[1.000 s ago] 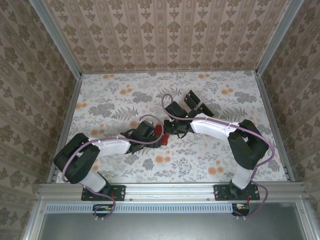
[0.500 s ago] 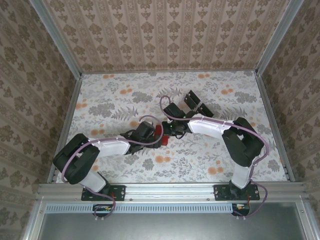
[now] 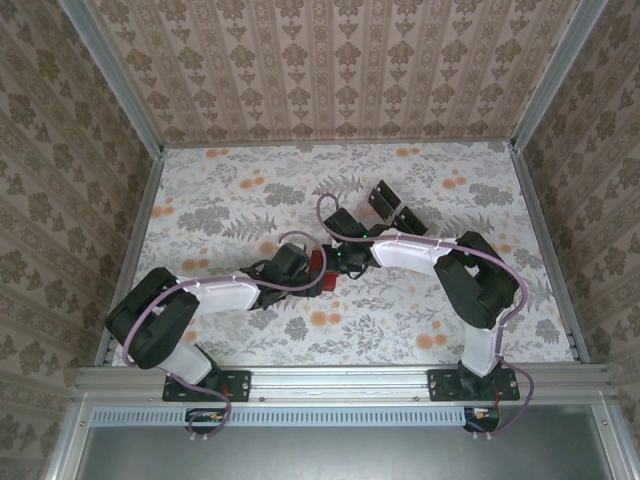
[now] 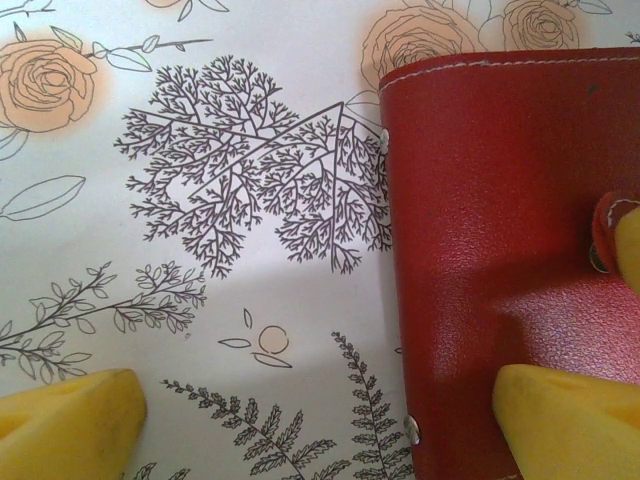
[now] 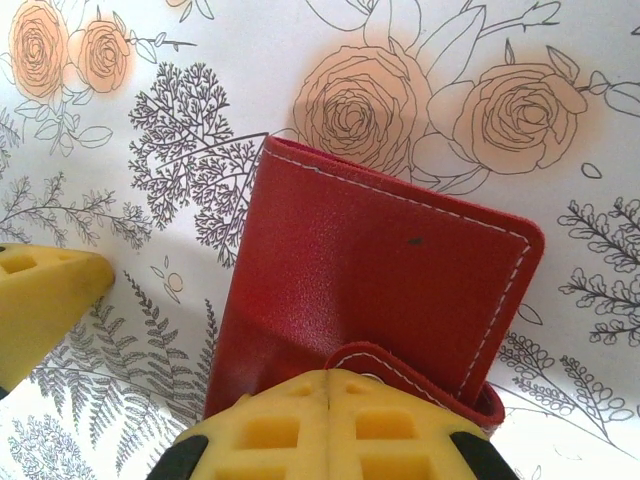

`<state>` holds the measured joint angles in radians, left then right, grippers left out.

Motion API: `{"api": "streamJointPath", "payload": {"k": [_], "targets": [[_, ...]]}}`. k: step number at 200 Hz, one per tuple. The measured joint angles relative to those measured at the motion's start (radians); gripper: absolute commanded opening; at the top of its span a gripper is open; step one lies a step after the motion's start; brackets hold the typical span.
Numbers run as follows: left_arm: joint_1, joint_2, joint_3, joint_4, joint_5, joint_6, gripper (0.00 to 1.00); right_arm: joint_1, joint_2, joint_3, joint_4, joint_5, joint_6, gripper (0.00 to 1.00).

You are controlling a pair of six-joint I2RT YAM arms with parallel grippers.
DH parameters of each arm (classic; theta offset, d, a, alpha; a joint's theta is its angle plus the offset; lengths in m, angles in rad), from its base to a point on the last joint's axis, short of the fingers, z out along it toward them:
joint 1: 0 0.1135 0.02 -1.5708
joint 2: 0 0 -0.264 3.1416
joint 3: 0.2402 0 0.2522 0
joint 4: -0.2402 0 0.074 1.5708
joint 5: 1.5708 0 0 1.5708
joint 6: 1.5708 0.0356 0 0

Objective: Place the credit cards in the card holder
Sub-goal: Close the button on the card holder.

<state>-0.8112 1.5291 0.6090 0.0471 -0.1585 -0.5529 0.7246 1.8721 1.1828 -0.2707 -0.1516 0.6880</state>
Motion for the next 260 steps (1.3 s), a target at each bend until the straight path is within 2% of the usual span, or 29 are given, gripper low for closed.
{"api": "streamJointPath", "payload": {"k": [68, 260], "targets": [[0.0, -0.003, 0.0, 0.0, 0.0, 0.003, 1.0, -0.001, 0.011, -0.001, 0.015, 0.0, 0.013, 0.0], [-0.001, -0.005, 0.0, -0.004, 0.0, 0.008, 1.0, -0.002, -0.02, -0.158, 0.257, -0.004, 0.124, 0.0]]}}
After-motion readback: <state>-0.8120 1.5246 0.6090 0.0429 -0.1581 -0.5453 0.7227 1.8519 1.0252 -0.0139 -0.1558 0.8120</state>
